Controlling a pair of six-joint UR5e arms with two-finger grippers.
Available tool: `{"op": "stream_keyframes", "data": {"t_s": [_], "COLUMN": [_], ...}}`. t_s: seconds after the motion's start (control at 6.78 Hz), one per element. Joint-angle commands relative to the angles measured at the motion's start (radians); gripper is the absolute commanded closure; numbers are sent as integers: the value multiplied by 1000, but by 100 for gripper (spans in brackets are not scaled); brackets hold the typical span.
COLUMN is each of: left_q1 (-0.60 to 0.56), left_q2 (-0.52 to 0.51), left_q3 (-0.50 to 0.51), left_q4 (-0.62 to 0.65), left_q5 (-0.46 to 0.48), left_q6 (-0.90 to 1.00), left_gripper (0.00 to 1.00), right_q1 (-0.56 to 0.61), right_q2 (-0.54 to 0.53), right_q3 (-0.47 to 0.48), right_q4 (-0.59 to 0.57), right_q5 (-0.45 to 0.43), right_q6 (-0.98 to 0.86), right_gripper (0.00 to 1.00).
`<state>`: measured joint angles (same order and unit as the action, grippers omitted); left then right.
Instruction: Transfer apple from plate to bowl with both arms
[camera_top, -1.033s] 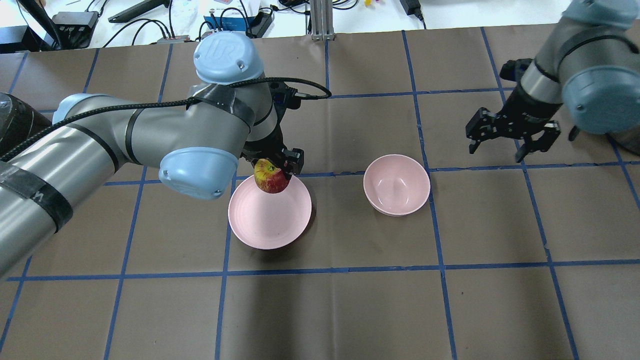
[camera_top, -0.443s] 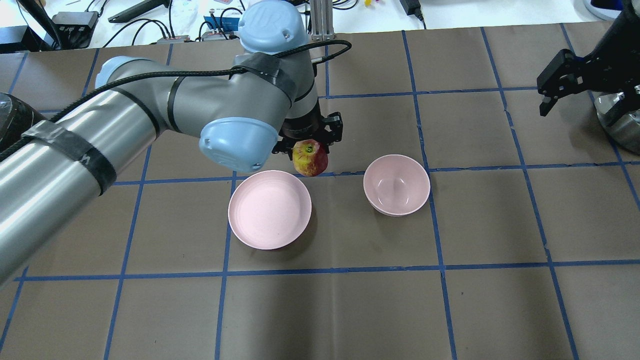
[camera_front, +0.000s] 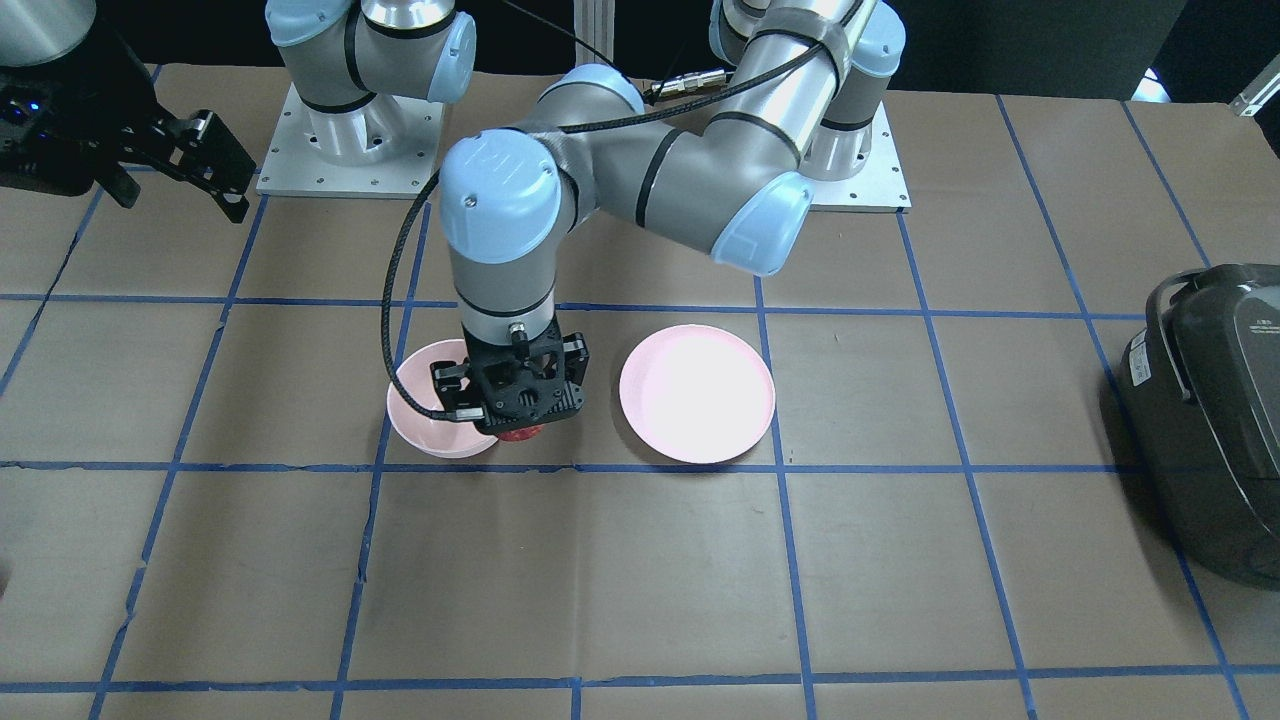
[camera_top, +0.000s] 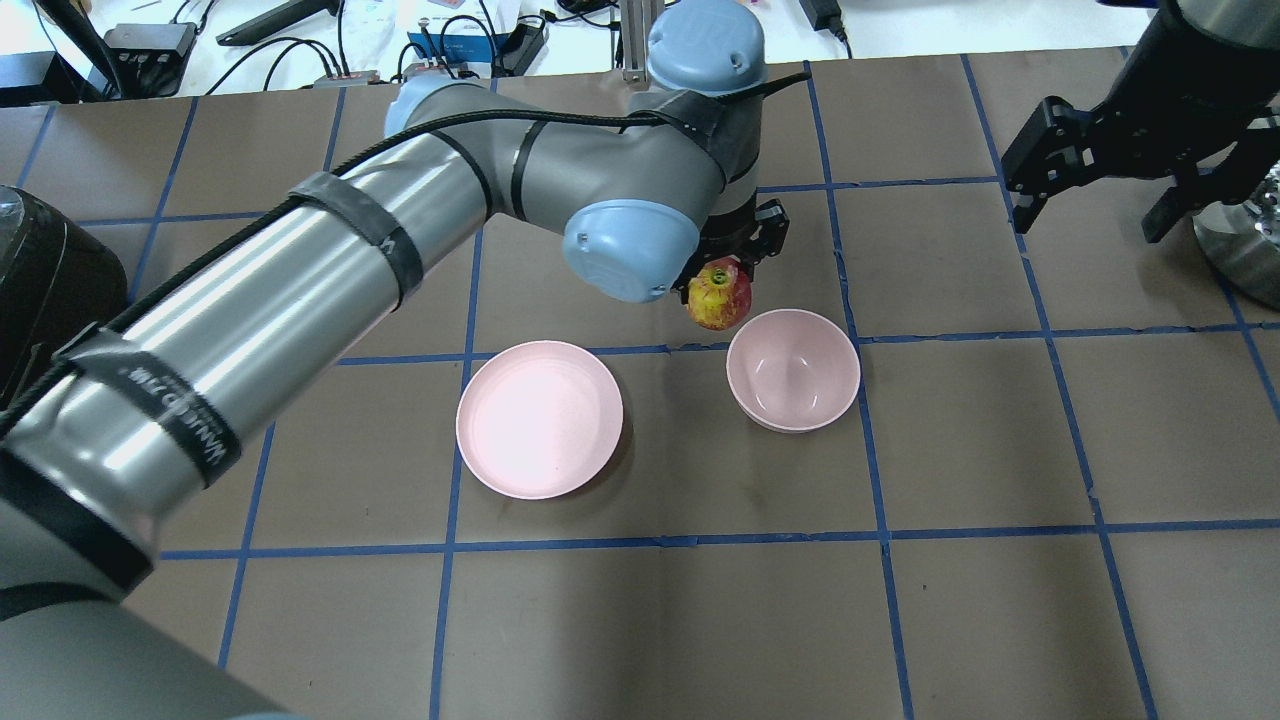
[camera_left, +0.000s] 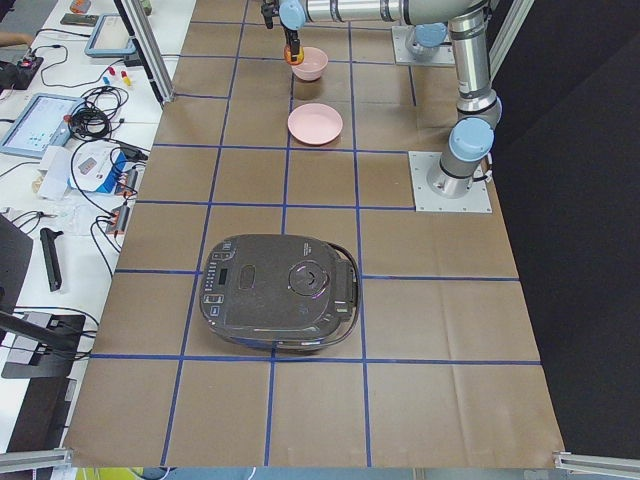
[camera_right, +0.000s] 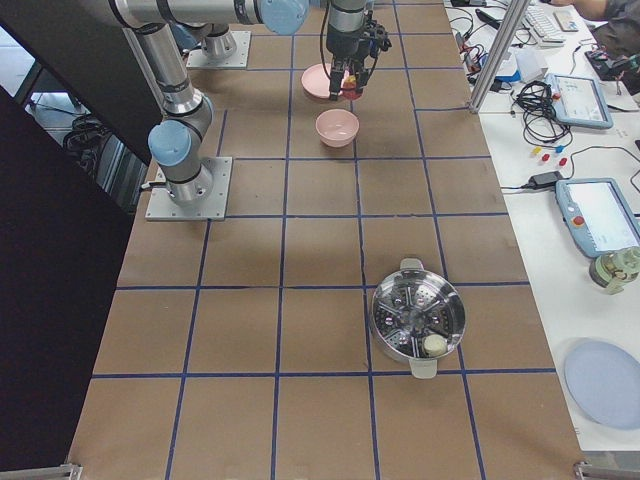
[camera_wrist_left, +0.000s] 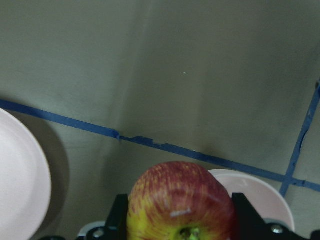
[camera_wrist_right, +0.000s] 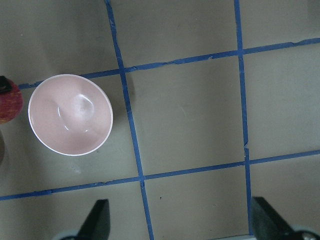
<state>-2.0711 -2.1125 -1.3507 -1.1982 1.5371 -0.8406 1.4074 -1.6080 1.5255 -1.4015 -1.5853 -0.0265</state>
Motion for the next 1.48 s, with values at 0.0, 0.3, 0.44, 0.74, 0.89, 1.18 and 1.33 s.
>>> {"op": "stream_keyframes", "data": {"t_s": [0.0,0.3,0.44,0.74,0.89,1.18,1.33], "left_q1": [-64,-72,-72,-72,-72,-41,24], "left_q2": [-58,-63,-64,-66,-61,29,102], "left_q3": [27,-19,-37,-50,-48,-56,-38], "left_q4": [-3,2,6,34,34,-24,-201], "left_q5": [-43,-110,-112,-104,-104,-101,-103], "left_q6": [-249,-267,-262,-262,-258,-89,45], "left_gripper": [90,90,90,1,0,0,0], "right_q1": [8,8,8,-2,-2,1,10], "right_q2": [6,7,7,8,8,5,-1], "right_q3": [11,12,12,13,16,22,19], "right_q4": [-1,1,1,6,7,7,4], "right_q5": [-8,-8,-8,-109,-126,-78,21], "right_q6": [-6,-6,-9,-13,-13,-12,-13], "right_gripper": [0,0,0,0,0,0,0]}}
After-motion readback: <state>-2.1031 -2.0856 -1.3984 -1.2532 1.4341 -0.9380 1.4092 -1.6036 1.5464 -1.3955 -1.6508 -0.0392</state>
